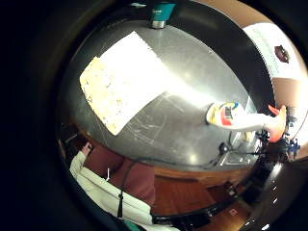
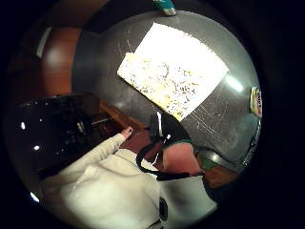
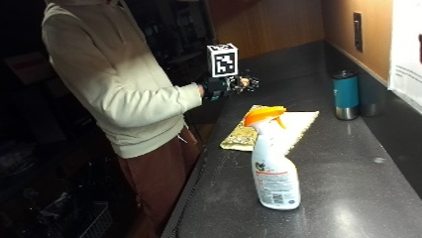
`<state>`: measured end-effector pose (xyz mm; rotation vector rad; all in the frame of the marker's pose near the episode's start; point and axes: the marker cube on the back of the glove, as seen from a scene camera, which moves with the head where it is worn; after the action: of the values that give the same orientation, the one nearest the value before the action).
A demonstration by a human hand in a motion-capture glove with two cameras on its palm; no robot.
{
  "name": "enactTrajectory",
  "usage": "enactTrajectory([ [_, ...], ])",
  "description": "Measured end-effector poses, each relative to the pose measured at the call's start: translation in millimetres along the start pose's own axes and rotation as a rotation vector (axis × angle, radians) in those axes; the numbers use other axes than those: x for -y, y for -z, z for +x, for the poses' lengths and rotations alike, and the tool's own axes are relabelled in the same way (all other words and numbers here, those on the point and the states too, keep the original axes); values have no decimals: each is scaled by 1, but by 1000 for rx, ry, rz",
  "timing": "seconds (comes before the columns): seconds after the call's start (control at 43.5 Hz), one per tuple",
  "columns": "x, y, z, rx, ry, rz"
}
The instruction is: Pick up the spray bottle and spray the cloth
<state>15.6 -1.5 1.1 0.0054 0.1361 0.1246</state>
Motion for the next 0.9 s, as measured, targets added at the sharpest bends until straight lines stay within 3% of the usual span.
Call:
enactTrajectory([
  [0.069, 0, -1, 6, -40, -37, 3],
  [0.184, -7, 7, -14, 192, 106, 32],
  [0.483, -30, 15, 11, 265, 71, 192],
  [0.896, -85, -5, 130, 512, -240, 572],
])
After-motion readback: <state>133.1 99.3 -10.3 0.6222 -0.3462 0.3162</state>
